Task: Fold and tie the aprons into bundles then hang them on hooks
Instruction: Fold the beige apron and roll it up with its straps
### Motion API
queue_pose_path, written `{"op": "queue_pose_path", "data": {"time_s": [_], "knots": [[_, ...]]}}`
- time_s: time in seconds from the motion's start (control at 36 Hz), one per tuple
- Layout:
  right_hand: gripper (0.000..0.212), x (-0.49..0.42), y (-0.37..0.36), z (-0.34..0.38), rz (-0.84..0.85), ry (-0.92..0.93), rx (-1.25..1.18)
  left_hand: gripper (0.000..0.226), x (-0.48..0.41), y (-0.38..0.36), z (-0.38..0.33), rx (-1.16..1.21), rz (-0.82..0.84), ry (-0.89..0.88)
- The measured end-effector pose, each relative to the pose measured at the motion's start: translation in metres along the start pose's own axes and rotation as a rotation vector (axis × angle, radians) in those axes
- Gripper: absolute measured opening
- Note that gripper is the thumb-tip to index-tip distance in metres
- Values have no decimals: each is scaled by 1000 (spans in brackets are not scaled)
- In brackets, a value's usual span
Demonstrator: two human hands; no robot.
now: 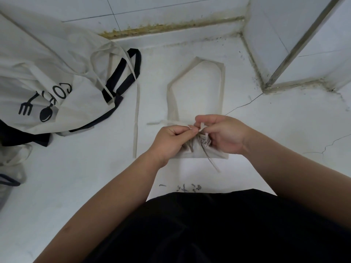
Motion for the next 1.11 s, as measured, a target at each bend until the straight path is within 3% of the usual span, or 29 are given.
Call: {"op": "queue_pose_path", "data": {"time_s": [0.06, 0.17, 0.33, 0.42, 0.64, 0.72, 0.92, 1.11], "knots": [[37, 4, 2, 3, 16, 25, -149, 16, 0, 3, 1, -35, -30, 1], [32, 10, 16, 3, -208, 218, -274, 15, 1, 10, 5, 69, -111, 18], [18, 17, 30, -1, -469, 449, 297, 20, 3, 22, 9, 23, -291, -29], [7, 19, 28, -4, -498, 517, 577, 27, 8, 25, 12, -142, -388, -50], [8, 26, 22, 2, -529, 629, 946, 24, 26, 23, 7, -415, -522, -82], [11, 26, 22, -2, -543, 613, 1031, 19, 30, 21, 10, -434, -485, -40], [17, 31, 34, 2, -601, 615, 1008, 18, 34, -2, 20, -42, -296, 122], [17, 37, 39, 0, -610, 623, 978, 15, 35, 16, 24, -253, -422, 77]]}}
Point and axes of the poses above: each hand's wrist, its own x-axis away from the middle knuckle, its own y-axis out of the back of the hand, z = x × y, the point moved 7 cm from there along -x, towards the middle knuckle, and after that the axes turned 11 degrees about -x, right-handed, at the moved point
